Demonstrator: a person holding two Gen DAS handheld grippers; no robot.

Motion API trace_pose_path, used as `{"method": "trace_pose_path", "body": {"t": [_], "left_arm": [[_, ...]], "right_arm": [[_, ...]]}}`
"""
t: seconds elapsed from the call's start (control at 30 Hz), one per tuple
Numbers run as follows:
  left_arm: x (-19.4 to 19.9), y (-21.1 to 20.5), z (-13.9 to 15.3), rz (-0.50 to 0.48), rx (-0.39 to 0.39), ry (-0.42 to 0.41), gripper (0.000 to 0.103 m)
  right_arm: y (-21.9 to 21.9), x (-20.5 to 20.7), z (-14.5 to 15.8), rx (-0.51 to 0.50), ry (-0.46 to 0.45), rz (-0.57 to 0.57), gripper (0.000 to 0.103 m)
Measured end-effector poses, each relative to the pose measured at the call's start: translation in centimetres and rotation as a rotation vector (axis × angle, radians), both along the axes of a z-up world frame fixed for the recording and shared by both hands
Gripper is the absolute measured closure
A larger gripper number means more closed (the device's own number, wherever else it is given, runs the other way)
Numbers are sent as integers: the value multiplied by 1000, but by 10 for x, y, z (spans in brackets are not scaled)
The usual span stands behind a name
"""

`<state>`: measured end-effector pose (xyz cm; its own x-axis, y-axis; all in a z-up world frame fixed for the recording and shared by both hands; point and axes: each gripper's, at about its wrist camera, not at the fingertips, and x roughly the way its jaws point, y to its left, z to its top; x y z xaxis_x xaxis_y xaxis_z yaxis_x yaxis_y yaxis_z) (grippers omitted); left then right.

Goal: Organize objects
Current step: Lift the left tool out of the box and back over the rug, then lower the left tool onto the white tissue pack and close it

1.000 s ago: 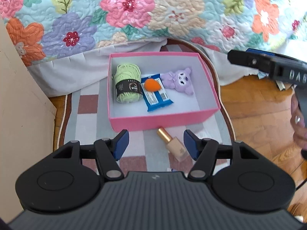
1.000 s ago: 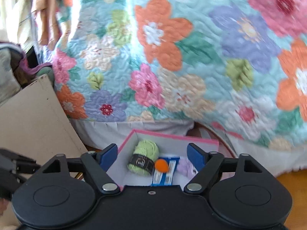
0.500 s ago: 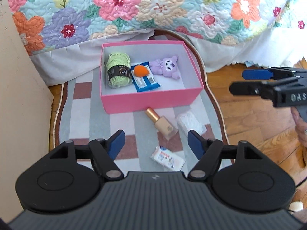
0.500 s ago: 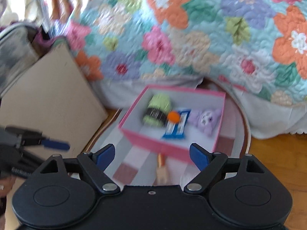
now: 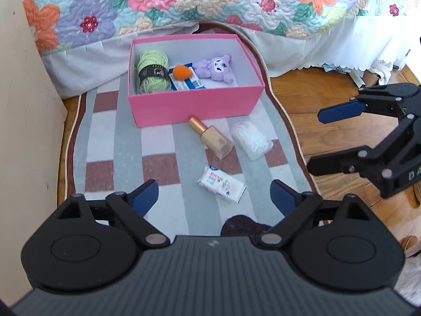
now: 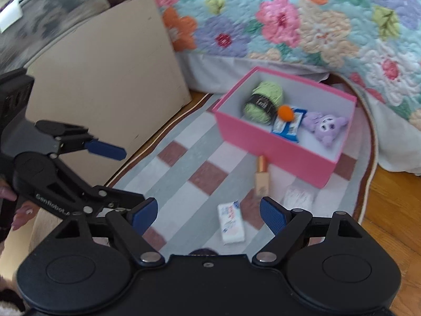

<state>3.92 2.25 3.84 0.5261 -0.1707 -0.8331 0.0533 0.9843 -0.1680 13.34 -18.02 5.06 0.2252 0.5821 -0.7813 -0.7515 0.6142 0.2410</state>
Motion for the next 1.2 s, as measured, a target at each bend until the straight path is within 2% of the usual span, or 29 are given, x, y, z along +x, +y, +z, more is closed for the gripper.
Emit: {"method": "trace_pose_path", "body": {"t": [0.03, 0.13, 0.27, 0.47, 0.63, 0.77, 0.9, 1.03, 1.2], "left_arm": [[-2, 0, -2, -2, 4, -11, 1], [-6, -2, -6, -34, 28, -36, 0], [-6, -6, -17, -51, 52, -10, 0], [2, -5, -41, -18, 51, 46, 0], [17, -13, -64, -22, 110, 45, 0], [32, -13, -86, -5, 31, 73, 0], [49, -12, -116, 63, -53, 122, 2], [62, -9, -143, 145, -99, 187, 4], [71, -11, -162, 162, -123, 208, 10]], "right_arm": [[2, -3, -2, -8, -4, 11, 15], [8, -8, -11, -44, -22, 59, 15], [16, -11, -25, -91, -31, 99, 15], [29, -11, -54, -168, -59, 149, 15], [36, -8, -80, -186, -74, 175, 15], [43, -7, -107, -198, -119, 203, 17], [47, -5, -132, -194, -142, 188, 19], [46, 6, -149, -168, -126, 137, 19], [48, 18, -169, -167, -85, 101, 19]]}}
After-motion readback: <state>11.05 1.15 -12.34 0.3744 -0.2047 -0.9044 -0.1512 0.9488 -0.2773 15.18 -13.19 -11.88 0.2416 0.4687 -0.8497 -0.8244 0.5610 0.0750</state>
